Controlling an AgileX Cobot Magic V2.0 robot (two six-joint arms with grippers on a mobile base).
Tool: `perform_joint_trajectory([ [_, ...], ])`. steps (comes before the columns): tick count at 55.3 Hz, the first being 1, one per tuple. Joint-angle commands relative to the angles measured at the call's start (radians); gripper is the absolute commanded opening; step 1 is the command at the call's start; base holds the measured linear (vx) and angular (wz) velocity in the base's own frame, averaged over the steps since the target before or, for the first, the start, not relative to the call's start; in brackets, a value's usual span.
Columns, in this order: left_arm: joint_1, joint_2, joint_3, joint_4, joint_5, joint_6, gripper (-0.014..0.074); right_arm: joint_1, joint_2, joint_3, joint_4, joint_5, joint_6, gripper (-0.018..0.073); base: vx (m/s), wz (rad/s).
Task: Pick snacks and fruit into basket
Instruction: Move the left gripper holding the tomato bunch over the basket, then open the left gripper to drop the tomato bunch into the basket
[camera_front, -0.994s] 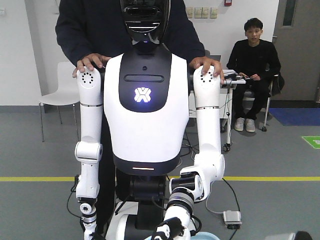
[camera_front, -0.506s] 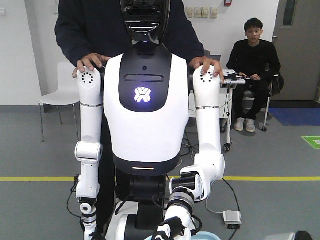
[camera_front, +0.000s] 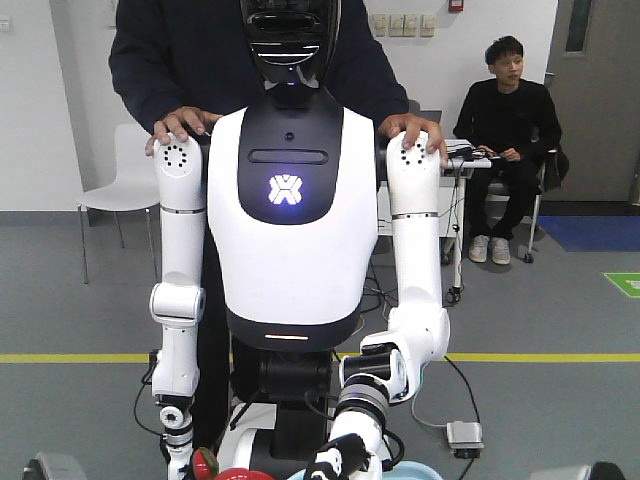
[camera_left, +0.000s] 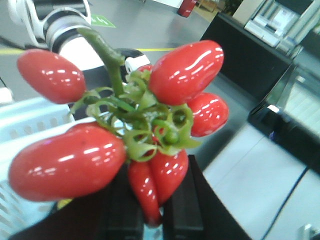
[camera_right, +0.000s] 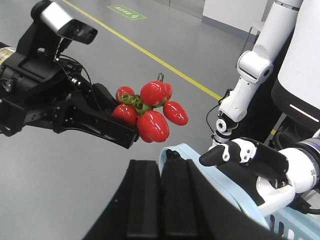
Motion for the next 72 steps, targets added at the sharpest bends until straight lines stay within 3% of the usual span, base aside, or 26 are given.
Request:
perform_joint_trajectory([
  [1, -0.002, -0.027, -0.028, -0.048, -0.048, 0.122, 0.0000, -0.003, -0.014, -0.031, -0.007, -0.083, -0.008, -0.0008, 0.00, 0.00],
  [8, -0.002, -0.027, -0.027, 0.025, -0.067, 0.234, 0.0000, -0.003, -0.014, -0.031, -0.007, -0.083, -0.008, -0.0008, 0.00, 0.00],
  [19, -0.002, -0.025, -0.027, 0.360, -0.169, 0.237, 0.0000, -0.003, -0.014, -0.031, -0.010, -0.083, -0.010, -0.0008, 0.00, 0.00],
  [23, -0.002, -0.025, -0.027, 0.404, -0.170, 0.233, 0.0000, -0.003, -0.014, -0.031, -0.010, -0.083, -0.016, -0.0008, 0.00, 0.00],
  [44, -0.002, -0.025, -0.028, 0.269, -0.235, 0.224, 0.0000, -0.003, -0.014, -0.031, -0.010, -0.083, -0.016, -0.0008, 0.00, 0.00],
  [51, -0.005, -0.007, -0.028, 0.264, -0.236, 0.224, 0.0000, -0.003, -0.014, -0.031, -0.010, -0.083, -0.016, -0.0008, 0.00, 0.00],
  [64, -0.086, 0.101, -0.028, 0.264, -0.225, 0.252, 0.0000, -0.003, -0.014, -0.031, -0.010, -0.083, -0.016, -0.0008, 0.00, 0.00],
  [72, -0.103, 0.152, -0.028, 0.251, -0.221, 0.272, 0.0000, -0.003, -0.014, -0.031, -0.010, -0.083, -0.016, -0.0008, 0.00, 0.00],
])
